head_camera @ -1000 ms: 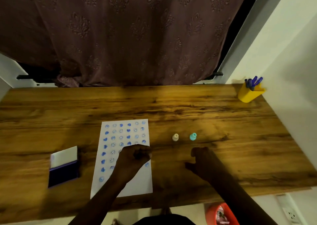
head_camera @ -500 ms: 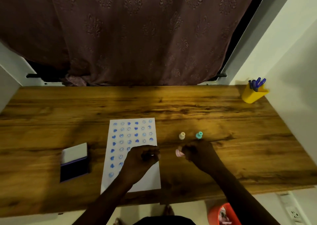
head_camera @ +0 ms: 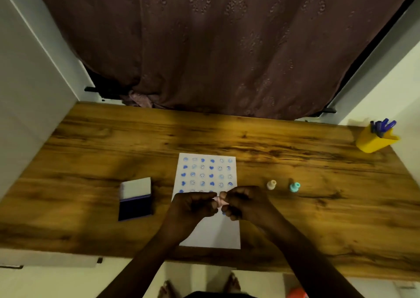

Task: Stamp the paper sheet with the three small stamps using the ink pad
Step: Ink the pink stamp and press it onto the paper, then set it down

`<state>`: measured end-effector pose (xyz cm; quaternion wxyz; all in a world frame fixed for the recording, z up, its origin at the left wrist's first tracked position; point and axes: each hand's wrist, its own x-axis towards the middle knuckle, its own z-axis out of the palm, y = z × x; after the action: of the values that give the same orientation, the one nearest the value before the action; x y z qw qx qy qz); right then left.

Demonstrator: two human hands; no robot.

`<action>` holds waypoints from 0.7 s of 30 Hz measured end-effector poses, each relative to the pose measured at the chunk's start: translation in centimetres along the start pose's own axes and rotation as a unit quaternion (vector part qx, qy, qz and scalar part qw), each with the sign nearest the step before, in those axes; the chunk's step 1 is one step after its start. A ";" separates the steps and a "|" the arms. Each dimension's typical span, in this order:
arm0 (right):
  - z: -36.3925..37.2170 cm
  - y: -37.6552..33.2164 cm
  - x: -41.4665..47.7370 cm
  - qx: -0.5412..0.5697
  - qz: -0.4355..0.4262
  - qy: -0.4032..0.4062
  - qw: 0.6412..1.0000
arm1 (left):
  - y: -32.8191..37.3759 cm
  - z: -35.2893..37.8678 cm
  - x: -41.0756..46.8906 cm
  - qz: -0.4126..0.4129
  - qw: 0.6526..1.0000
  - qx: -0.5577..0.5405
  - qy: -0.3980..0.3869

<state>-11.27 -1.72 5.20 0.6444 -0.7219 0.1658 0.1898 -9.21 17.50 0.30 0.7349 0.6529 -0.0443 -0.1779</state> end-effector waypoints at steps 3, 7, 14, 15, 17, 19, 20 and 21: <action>1.6 -0.2 0.7 -0.030 -0.027 -0.011 0.999 | -0.3 -1.9 -0.6 -0.005 1.000 -0.008 0.023; 4.2 -0.8 2.0 -0.101 -0.076 0.011 0.992 | -0.5 -5.2 -1.6 -0.020 0.997 -0.027 0.069; 10.4 -1.8 5.0 -0.249 -0.151 0.002 0.957 | -0.7 -12.1 -5.1 -0.015 0.985 -0.007 0.171; 11.6 -1.9 5.4 -0.269 -0.163 -0.008 0.949 | -0.8 -13.2 -5.7 -0.015 0.984 0.001 0.180; 14.0 -1.8 6.4 -0.323 -0.195 -0.015 0.926 | -0.9 -15.3 -6.8 -0.008 0.981 0.013 0.195; 16.1 -1.6 7.3 -0.378 -0.219 -0.029 0.899 | -0.8 -17.0 -7.6 -0.008 0.977 0.010 0.212; 17.2 -1.4 7.8 -0.405 -0.225 -0.040 0.885 | -0.7 -17.8 -8.0 -0.008 0.975 0.007 0.221; 18.1 -1.2 8.2 -0.431 -0.227 -0.048 0.872 | -0.6 -18.5 -8.4 -0.004 0.974 0.004 0.228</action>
<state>-4.64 16.48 0.46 0.3017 -0.9359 -0.1320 0.1250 -11.71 37.57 -1.55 0.7224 0.6793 0.1264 -0.0275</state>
